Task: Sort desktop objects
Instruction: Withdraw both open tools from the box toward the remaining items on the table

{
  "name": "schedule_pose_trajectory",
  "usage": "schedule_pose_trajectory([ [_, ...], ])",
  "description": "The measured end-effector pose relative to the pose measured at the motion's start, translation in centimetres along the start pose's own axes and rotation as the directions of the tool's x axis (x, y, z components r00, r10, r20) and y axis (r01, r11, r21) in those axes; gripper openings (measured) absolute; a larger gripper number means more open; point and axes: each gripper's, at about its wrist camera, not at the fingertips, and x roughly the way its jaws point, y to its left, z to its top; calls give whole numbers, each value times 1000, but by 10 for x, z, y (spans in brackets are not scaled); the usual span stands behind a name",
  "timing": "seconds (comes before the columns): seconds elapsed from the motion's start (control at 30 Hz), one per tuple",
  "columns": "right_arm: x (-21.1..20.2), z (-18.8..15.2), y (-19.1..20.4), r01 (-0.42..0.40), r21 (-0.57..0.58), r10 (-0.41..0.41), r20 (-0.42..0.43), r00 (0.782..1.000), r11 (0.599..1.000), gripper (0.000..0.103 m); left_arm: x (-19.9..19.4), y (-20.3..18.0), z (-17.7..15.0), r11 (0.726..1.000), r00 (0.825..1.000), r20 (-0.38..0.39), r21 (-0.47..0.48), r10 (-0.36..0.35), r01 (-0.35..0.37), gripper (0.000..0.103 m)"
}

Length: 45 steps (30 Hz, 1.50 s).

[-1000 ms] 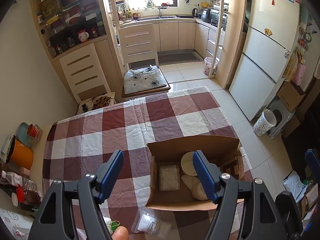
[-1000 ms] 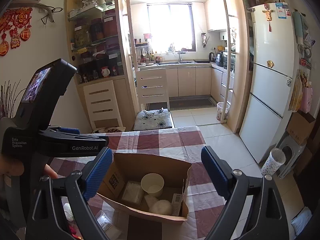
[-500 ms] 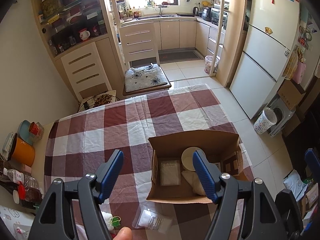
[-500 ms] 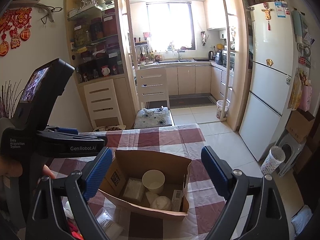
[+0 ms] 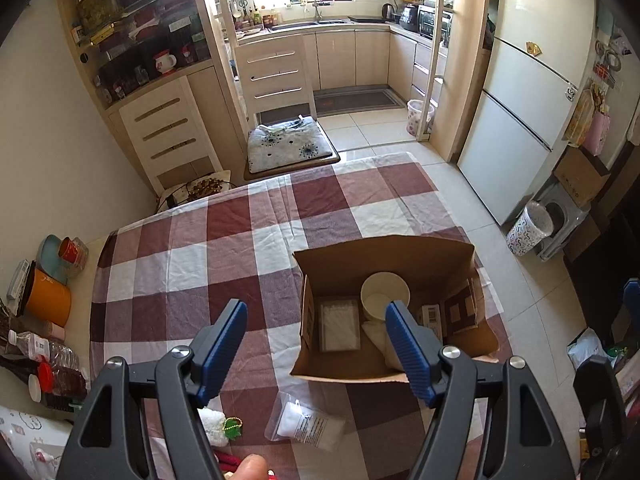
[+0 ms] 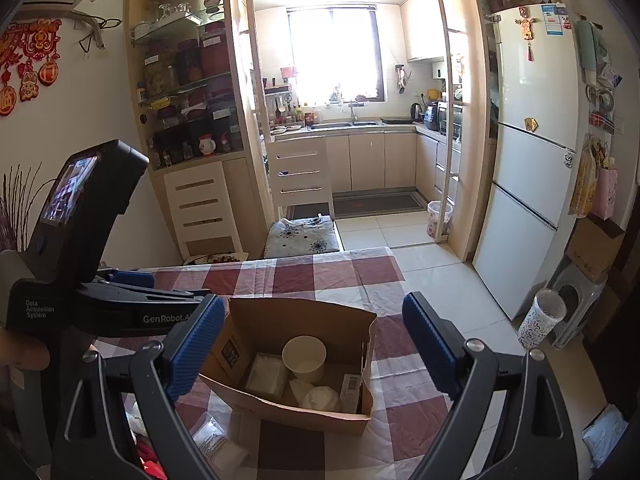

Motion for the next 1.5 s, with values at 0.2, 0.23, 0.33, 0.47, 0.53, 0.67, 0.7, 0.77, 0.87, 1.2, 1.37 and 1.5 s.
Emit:
schedule_pose_trajectory([
  [0.2, -8, -2, 1, 8, 4, -8, 2, 1000, 1000, 92, -4, -4, -7, 1000, 1000, -12, 7, -5, 5, 74],
  [0.23, -10, -2, 1, 10, 5, -10, 3, 1000, 1000, 92, -4, -4, -8, 1000, 1000, -13, 9, -5, 6, 74],
  [0.33, -15, -2, 0, 17, 7, -17, 5, 1000, 1000, 92, -7, -6, -11, 1000, 1000, -14, 13, -10, 10, 74],
  [0.47, -23, -5, 1, 27, 10, -27, 10, 1000, 1000, 92, -12, -8, -15, 1000, 1000, -15, 18, -12, 13, 74],
  [0.53, -27, -6, 1, 30, 11, -30, 11, 999, 999, 92, -14, -9, -16, 1000, 1000, -15, 18, -14, 14, 74],
  [0.67, -34, -8, 0, 33, 15, -33, 11, 999, 999, 92, -17, -10, -19, 1000, 1000, -14, 15, -14, 14, 74],
  [0.7, -35, -8, 0, 33, 14, -33, 12, 999, 999, 92, -19, -10, -20, 1000, 1000, -13, 13, -13, 14, 74],
  [0.77, -37, -9, 0, 32, 13, -32, 14, 999, 999, 92, -22, -10, -22, 1000, 1000, -11, 9, -12, 13, 74],
  [0.87, -43, -10, 0, 28, 10, -29, 16, 999, 1000, 92, -26, -9, -26, 1000, 1000, -10, 1, -9, 9, 74],
  [1.2, -54, -15, 1, 12, -6, -12, 15, 1000, 1000, 92, -31, -4, -41, 999, 1000, -20, -36, 0, -1, 74],
  [1.37, -60, -18, 4, 2, -25, -1, 17, 1000, 1000, 92, -35, -2, -49, 998, 1000, -19, -59, 3, -4, 74],
  [1.5, -66, -19, 5, -3, -34, 4, 23, 1000, 999, 93, -38, -2, -55, 998, 1000, -16, -66, 7, -8, 74],
])
